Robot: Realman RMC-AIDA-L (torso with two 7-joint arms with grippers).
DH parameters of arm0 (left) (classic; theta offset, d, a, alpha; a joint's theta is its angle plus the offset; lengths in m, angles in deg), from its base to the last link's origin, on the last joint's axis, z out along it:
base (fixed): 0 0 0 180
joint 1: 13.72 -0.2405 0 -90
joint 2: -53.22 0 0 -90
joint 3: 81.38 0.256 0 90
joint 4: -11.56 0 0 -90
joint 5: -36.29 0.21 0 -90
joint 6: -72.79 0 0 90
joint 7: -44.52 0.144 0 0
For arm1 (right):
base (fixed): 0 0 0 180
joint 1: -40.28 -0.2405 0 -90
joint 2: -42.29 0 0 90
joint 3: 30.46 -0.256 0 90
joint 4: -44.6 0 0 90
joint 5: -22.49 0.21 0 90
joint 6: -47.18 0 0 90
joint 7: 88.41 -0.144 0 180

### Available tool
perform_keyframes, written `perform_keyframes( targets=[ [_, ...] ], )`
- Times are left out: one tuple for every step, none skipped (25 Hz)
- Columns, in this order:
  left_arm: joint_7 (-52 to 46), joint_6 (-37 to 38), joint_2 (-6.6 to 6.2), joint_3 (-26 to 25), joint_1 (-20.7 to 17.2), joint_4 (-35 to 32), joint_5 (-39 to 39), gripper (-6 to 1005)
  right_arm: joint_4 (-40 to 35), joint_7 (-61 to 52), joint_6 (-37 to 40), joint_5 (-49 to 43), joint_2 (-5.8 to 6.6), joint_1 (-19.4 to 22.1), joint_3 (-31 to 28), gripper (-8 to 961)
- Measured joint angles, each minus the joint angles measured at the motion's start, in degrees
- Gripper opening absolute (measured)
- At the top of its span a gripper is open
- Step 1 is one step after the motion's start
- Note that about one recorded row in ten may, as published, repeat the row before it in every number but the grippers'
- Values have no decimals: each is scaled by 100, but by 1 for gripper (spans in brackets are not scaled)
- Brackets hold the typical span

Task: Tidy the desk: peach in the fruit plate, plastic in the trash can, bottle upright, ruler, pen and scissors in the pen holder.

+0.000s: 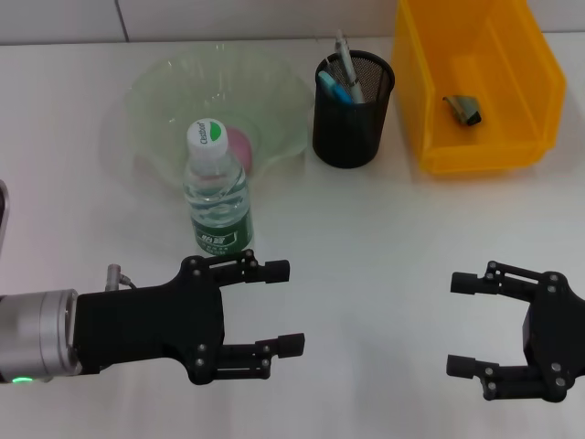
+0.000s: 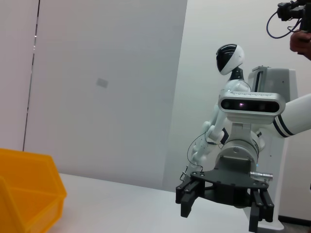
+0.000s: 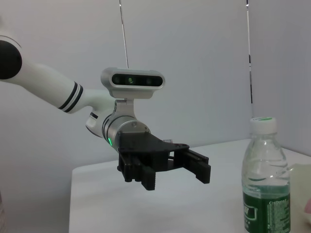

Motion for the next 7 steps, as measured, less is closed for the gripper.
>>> perform_keyframes(
  targets=[
    [0, 0, 0, 0, 0, 0, 0, 768, 0, 0, 0, 0, 1, -4, 0, 839],
    [0, 0, 0, 0, 0, 0, 0, 768, 1, 1, 0, 1, 2, -7, 0, 839],
    [-1, -1, 0, 2, -4, -2, 1, 768, 1, 1, 0, 1, 2, -7, 0, 839],
    [-1, -1, 0, 2, -4, -2, 1, 768, 1, 1, 0, 1, 2, -9, 0, 839],
    [-3, -2, -4, 11, -9, -1, 1, 768, 1, 3, 0, 1, 3, -9, 0, 839],
    [-3, -2, -4, 11, -9, -1, 1, 768, 1, 3, 1, 1, 4, -10, 0, 839],
    [-3, -2, -5, 13, -8, 3, 1, 768, 1, 3, 0, 1, 4, -9, 0, 839]
  ],
)
